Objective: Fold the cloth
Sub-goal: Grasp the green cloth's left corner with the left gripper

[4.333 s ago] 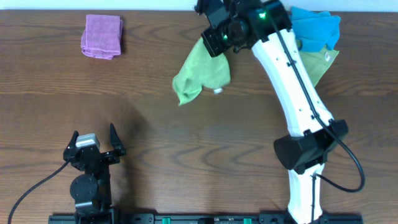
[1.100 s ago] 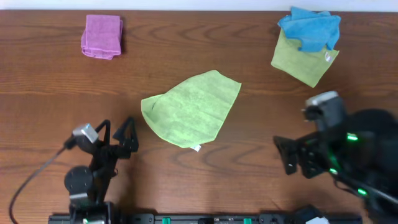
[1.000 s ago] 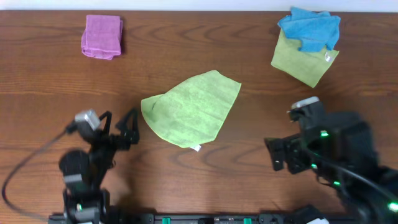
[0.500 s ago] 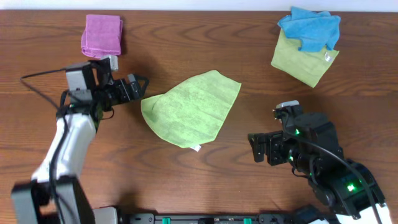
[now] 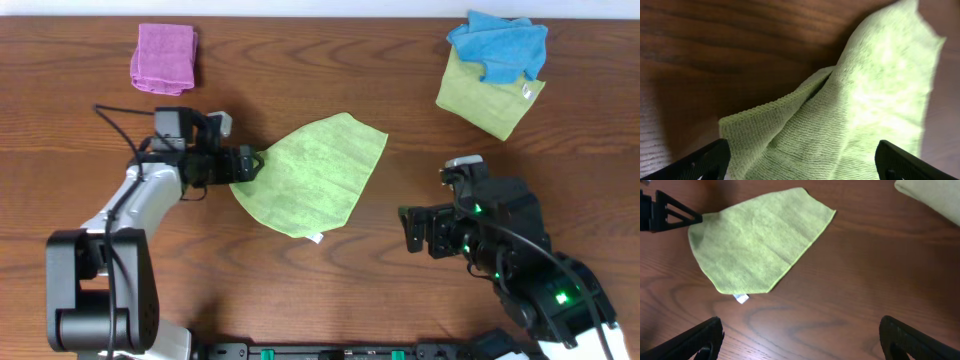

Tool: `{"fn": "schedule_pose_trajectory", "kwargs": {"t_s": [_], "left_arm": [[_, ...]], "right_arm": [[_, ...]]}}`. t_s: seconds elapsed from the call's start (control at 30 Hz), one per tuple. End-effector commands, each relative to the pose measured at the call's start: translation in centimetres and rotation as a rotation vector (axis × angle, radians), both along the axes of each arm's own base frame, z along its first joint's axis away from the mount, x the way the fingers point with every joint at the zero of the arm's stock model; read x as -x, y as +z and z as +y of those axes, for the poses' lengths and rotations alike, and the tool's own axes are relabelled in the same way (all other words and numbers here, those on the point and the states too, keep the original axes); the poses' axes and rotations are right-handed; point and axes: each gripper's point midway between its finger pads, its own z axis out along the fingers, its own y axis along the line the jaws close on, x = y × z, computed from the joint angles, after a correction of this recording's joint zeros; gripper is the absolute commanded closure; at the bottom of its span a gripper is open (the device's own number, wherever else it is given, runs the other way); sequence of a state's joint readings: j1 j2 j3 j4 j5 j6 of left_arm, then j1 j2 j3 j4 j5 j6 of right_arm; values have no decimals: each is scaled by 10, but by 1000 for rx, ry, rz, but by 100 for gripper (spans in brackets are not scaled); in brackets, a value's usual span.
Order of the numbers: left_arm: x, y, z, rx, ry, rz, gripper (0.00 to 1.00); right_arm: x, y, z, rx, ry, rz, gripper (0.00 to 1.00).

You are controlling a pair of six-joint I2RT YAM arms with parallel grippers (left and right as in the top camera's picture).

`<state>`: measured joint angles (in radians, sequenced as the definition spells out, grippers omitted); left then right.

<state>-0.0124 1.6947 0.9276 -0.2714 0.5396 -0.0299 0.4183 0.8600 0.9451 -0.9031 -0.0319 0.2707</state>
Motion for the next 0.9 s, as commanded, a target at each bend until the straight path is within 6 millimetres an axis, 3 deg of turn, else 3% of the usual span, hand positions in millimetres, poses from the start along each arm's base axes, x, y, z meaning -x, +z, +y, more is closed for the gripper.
{"fn": "schedule_pose_trajectory", "kwargs": {"t_s": [0.0, 0.27, 0.57, 0.87], "left_arm": [[-9, -7, 17, -189, -7, -41, 6], [-24, -8, 48, -400, 29, -108, 3], [-23, -8, 35, -341, -21, -116, 18], [-17, -20, 21, -278, -84, -89, 17]], "right_arm": [[-1, -5, 3, 9, 8, 17, 1], [3, -11, 7, 3, 29, 58, 1], [6, -14, 6, 8, 30, 72, 1], [6, -14, 6, 8, 30, 72, 1]]}}
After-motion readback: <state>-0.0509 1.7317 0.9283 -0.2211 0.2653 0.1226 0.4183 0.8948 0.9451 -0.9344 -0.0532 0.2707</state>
